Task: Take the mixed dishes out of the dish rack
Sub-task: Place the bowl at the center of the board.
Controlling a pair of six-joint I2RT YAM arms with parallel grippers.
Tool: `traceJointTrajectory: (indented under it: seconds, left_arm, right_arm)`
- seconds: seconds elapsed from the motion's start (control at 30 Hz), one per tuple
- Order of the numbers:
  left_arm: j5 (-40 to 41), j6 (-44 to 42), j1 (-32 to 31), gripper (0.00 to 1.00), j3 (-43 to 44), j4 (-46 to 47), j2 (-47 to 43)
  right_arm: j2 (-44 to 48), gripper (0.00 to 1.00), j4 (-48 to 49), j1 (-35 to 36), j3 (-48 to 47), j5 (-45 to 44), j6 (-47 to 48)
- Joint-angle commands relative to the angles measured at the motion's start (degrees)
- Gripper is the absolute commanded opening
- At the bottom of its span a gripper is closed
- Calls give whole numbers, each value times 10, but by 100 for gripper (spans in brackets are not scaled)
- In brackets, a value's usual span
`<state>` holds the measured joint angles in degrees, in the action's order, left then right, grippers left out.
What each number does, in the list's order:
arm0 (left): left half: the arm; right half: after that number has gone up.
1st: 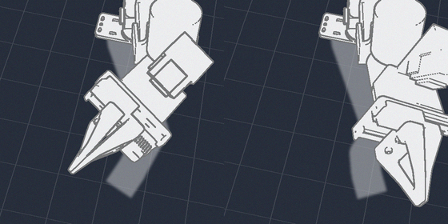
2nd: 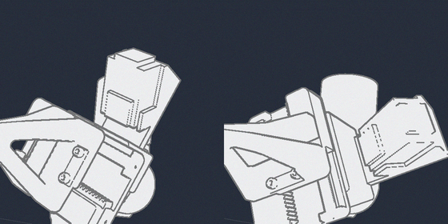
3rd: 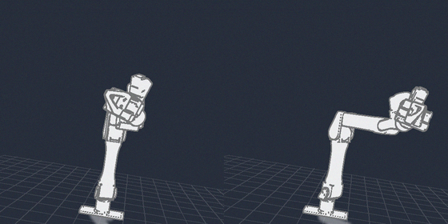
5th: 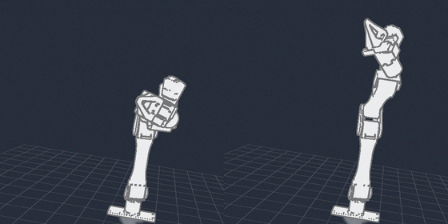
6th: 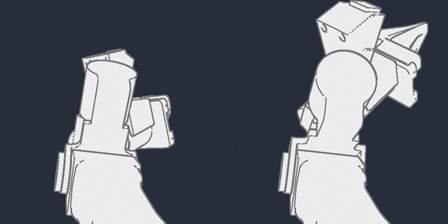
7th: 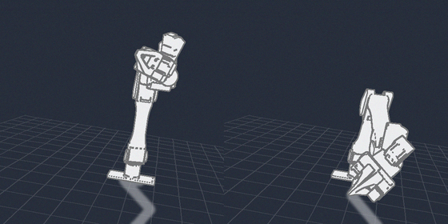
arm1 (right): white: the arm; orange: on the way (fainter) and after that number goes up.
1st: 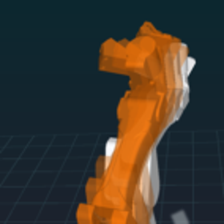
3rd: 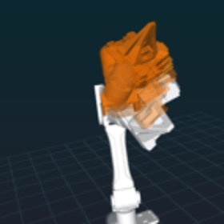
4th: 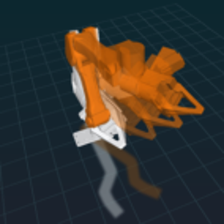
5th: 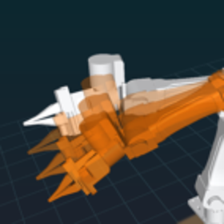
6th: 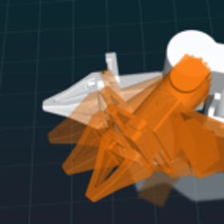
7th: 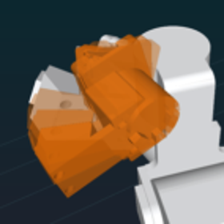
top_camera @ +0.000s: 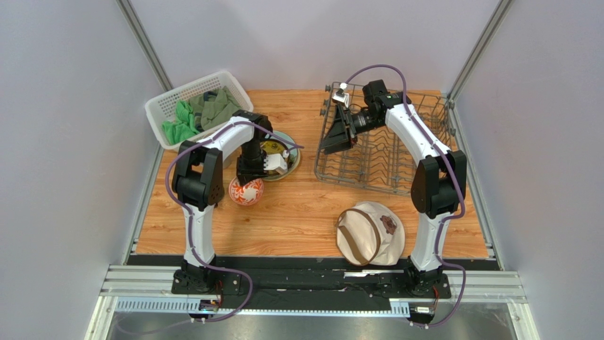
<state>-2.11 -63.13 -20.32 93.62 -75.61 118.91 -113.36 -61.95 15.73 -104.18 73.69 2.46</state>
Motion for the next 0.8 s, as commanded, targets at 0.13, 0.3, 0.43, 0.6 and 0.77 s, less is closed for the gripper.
traceJointTrajectory:
  seconds: [0.13,0.3,0.43,0.6,0.77]
  left_arm:
    - [-5,6,1,50,27,-32,-47]
    - [-4,10,1,54,32,-30,-58]
    - [-7,18,1,60,45,-19,-76]
    - [-31,42,5,72,55,27,-122]
    - [-64,95,7,91,50,79,-165]
  right_arm:
    - [36,86,6,4,0,-2,12]
    - [41,86,6,4,1,-6,13]
    - [45,86,6,4,-1,-30,16]
    - [57,87,6,4,-12,-104,22]
    - [89,88,25,4,-12,-220,18]
